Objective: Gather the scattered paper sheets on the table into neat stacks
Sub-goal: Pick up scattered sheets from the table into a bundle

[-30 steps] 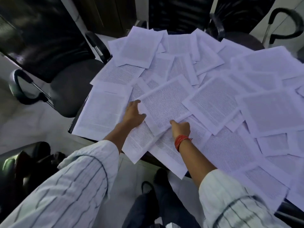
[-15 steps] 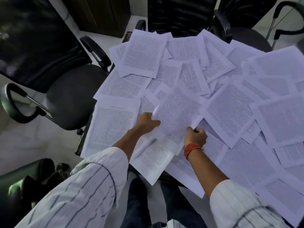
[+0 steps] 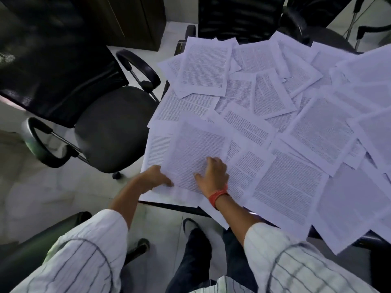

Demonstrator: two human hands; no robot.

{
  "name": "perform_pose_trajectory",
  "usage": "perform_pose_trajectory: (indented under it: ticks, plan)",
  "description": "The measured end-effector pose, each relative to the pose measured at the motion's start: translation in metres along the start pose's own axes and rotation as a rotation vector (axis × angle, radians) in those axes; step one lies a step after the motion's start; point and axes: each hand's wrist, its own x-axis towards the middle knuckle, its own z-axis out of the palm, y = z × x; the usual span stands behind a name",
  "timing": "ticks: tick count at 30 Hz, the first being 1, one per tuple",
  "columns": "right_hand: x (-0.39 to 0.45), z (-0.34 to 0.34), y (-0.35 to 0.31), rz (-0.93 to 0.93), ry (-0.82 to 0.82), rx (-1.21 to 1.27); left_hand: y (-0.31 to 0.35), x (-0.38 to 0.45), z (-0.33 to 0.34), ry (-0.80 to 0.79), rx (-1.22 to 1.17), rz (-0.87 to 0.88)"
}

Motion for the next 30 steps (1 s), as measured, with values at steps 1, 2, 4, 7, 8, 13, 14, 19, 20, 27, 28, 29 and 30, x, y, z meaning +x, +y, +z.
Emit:
perform_pose_trajectory:
  ticks: [1,2,4,7,8,13,14,19,20,27,28,29,30]
  plan:
    - [-0.001,0.006,-0.008,-0.037,-0.029,-0.086,-0.007,-0.001,-0.006,-0.012,0.031,-0.029]
    - [-0.002,0.012,-0.014,-0.060,-0.055,-0.161,-0.011,-0.002,-0.011,0.021,0.060,-0.035]
    - [-0.005,0.020,-0.018,-0.072,-0.089,-0.246,-0.012,0.001,-0.017,0.265,0.151,-0.010]
    - [-0.009,0.026,-0.014,-0.095,-0.083,-0.295,0.000,0.004,-0.014,0.473,0.226,-0.011]
    - [-0.009,0.026,-0.013,-0.108,-0.084,-0.311,0.002,0.006,-0.013,0.459,0.206,-0.048]
    - [-0.006,0.026,-0.012,-0.128,-0.098,-0.327,-0.007,0.020,-0.007,0.543,-0.087,0.002]
    - [-0.007,0.026,-0.011,-0.143,-0.089,-0.345,-0.007,0.017,-0.003,0.633,-0.038,0.041]
    - [-0.013,0.034,-0.012,-0.236,-0.096,-0.403,0.005,0.002,-0.001,0.625,-0.221,0.234]
    - [-0.013,0.035,-0.013,-0.238,-0.103,-0.403,0.009,0.004,-0.005,0.553,-0.257,0.247]
    - [-0.012,0.016,-0.009,-0.172,0.033,0.145,0.023,0.000,-0.040,-0.014,-0.583,0.223]
    - [-0.012,0.007,-0.011,-0.096,0.114,0.426,0.028,-0.006,-0.045,-0.115,-0.592,0.234]
    - [-0.013,-0.003,-0.014,-0.005,0.170,0.694,0.033,-0.012,-0.049,-0.197,-0.593,0.256]
    - [-0.013,-0.013,-0.017,0.095,0.177,0.899,0.039,-0.017,-0.053,-0.260,-0.590,0.278]
